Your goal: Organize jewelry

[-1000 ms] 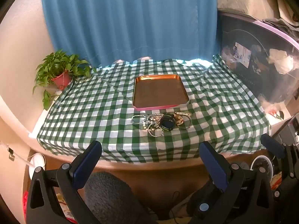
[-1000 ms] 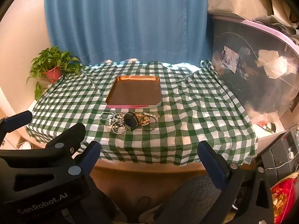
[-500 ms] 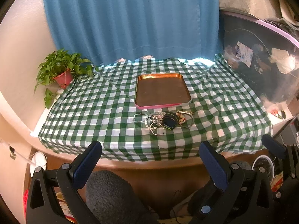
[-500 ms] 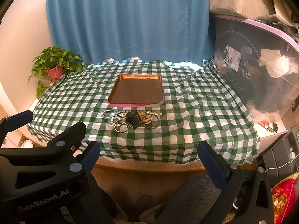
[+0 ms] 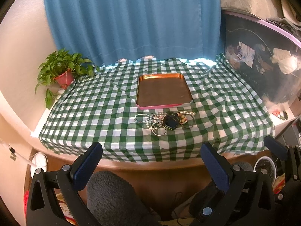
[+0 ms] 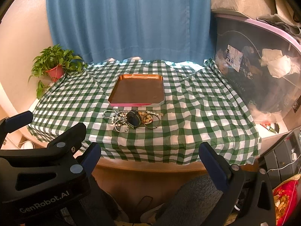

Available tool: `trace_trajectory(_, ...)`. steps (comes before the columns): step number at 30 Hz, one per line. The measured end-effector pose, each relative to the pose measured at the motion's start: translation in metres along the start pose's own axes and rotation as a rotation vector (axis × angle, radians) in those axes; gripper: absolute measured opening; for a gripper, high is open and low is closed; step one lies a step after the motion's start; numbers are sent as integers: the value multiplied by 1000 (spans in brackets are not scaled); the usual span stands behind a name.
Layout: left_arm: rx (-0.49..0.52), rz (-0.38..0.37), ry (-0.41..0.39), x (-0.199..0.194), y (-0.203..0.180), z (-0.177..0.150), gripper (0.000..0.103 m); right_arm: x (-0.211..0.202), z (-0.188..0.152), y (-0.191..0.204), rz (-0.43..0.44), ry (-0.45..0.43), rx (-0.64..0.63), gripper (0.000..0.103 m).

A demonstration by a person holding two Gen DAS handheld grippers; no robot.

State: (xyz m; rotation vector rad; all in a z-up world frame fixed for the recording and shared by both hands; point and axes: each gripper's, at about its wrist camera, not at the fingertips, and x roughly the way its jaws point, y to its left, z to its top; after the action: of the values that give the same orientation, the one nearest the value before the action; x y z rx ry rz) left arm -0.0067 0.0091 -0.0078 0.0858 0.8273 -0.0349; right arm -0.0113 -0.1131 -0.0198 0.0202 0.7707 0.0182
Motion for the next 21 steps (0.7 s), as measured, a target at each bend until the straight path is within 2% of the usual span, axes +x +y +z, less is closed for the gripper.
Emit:
trace_trajectory(11, -11, -21, -4, -6, -5, -10, 103, -2, 1, 0, 6, 2, 10, 103)
trace_trajectory(16, -72, -96, -13, -12, -11, -12, 103, -4, -6, -9, 30, -1, 45, 103)
trace_trajectory(18, -186, -235, -9, -14, -9, -12, 103, -3, -9, -12, 42, 6, 57, 103)
trace_trajectory(21, -71, -131, -4, -2, -8, -16, 103, 1, -15, -15, 45, 15, 55, 103)
